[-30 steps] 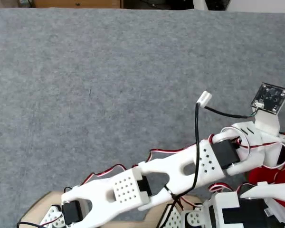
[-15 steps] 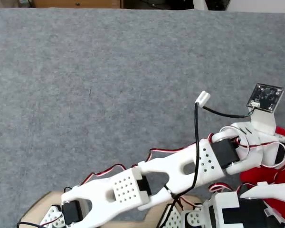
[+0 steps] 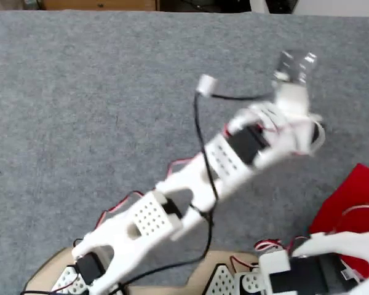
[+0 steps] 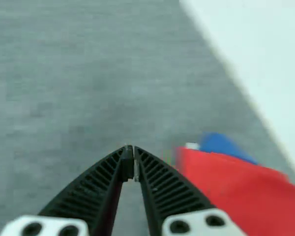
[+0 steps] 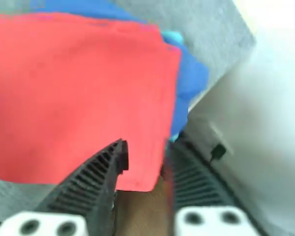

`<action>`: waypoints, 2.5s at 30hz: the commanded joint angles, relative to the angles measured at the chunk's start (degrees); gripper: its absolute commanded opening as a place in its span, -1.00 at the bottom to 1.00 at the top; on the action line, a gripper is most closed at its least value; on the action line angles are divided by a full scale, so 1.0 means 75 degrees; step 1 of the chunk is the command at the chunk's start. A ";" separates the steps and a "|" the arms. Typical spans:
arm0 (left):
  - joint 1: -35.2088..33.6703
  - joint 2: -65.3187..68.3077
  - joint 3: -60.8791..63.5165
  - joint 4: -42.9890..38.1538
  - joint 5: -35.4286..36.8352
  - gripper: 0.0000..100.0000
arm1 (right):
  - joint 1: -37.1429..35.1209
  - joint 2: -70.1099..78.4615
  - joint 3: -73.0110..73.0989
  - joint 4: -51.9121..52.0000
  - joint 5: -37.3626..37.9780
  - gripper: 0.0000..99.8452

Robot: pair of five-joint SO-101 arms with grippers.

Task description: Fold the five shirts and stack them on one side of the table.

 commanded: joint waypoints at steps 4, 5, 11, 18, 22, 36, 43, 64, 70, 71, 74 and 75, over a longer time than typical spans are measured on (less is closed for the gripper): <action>-0.2251 -0.1073 -0.0387 0.1946 -0.1219 -0.96 | -0.2503 -0.1319 -0.0369 0.0152 -0.0692 -0.93; -0.2602 -0.1213 -0.0387 0.2180 -0.1524 -0.96 | -0.3100 -0.1459 -0.0252 0.0152 -0.0797 -0.93; -0.4923 -0.1846 -0.0375 0.3141 -0.2450 -0.96 | -0.7191 -0.1940 0.0651 -0.0188 -0.1536 -0.93; -0.7572 -0.2127 -0.0375 0.3165 -0.2450 -0.96 | -1.0168 -0.1963 0.2139 -0.2004 -0.1571 -0.93; -0.8404 -0.2432 -0.0047 0.3177 -0.2872 -0.96 | -1.0860 -0.1987 0.2397 -0.2333 -0.1582 -0.93; -0.8580 -0.7625 0.8990 0.2977 -0.3012 -0.96 | -1.1001 -0.1999 0.2760 -0.2309 -0.1582 -0.92; -0.8627 -1.0790 1.4289 0.0621 -0.3095 -0.96 | -1.0989 -0.2421 0.2842 -0.1852 -0.1571 -0.92; -0.8627 -1.7553 2.2377 -0.2567 -0.3317 -0.96 | -1.0989 -0.6535 0.8059 -0.2297 -0.1571 -0.92; -0.8627 -1.9370 2.3725 -0.2356 -0.3317 -0.96 | -1.0989 -0.8586 1.0040 -0.2438 -0.1582 -0.92; -0.8627 -1.9675 2.4018 -0.2356 -0.3317 -0.96 | -1.0989 -0.8973 1.0344 -0.2462 -0.1582 -0.92; -0.8627 -2.0612 2.4697 -0.2356 -0.3329 -0.96 | -1.0930 -1.0157 1.1352 -0.2743 -0.1582 -0.92; -0.8627 -2.0917 2.4897 -0.2356 -0.3329 -0.96 | -1.0930 -1.0555 1.1810 -0.2930 -0.1582 -0.93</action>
